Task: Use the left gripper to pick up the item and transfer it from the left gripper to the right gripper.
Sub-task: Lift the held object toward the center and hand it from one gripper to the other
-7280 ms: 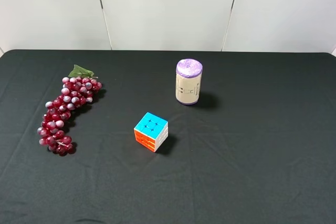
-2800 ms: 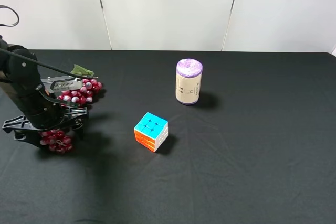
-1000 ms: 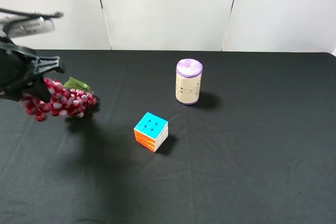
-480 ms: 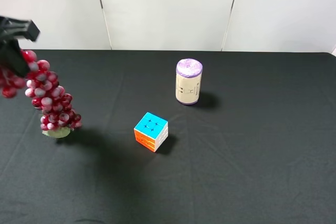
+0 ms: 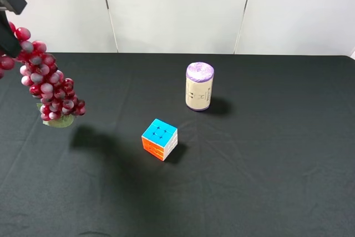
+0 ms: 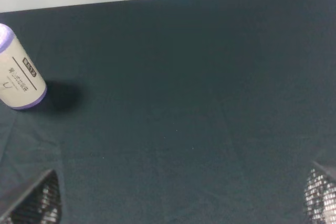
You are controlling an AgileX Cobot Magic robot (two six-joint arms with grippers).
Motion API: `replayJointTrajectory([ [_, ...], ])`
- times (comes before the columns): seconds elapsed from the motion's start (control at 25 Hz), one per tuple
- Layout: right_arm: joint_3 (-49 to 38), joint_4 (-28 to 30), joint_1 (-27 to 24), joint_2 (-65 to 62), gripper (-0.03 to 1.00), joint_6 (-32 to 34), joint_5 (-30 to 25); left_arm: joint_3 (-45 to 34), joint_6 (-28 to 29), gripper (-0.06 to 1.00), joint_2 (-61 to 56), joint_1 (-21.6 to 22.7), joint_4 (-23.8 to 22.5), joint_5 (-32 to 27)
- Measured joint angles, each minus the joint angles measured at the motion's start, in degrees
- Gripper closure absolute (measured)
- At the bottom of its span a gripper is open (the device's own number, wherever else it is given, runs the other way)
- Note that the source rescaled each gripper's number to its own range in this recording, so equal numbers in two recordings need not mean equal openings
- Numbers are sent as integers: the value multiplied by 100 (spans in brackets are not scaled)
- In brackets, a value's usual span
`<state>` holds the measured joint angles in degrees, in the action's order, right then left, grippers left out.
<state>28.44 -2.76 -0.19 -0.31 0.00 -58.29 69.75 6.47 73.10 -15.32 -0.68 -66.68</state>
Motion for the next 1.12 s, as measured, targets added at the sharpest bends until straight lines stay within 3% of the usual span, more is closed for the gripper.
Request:
replayJointTrajectory([
  [0.88,0,0,0,0,-3,0,0,0,-162,91,0,0,68,0],
  [1.12,0,0,0,0,-3,0,0,271,-292,92,0,0,337,-6],
])
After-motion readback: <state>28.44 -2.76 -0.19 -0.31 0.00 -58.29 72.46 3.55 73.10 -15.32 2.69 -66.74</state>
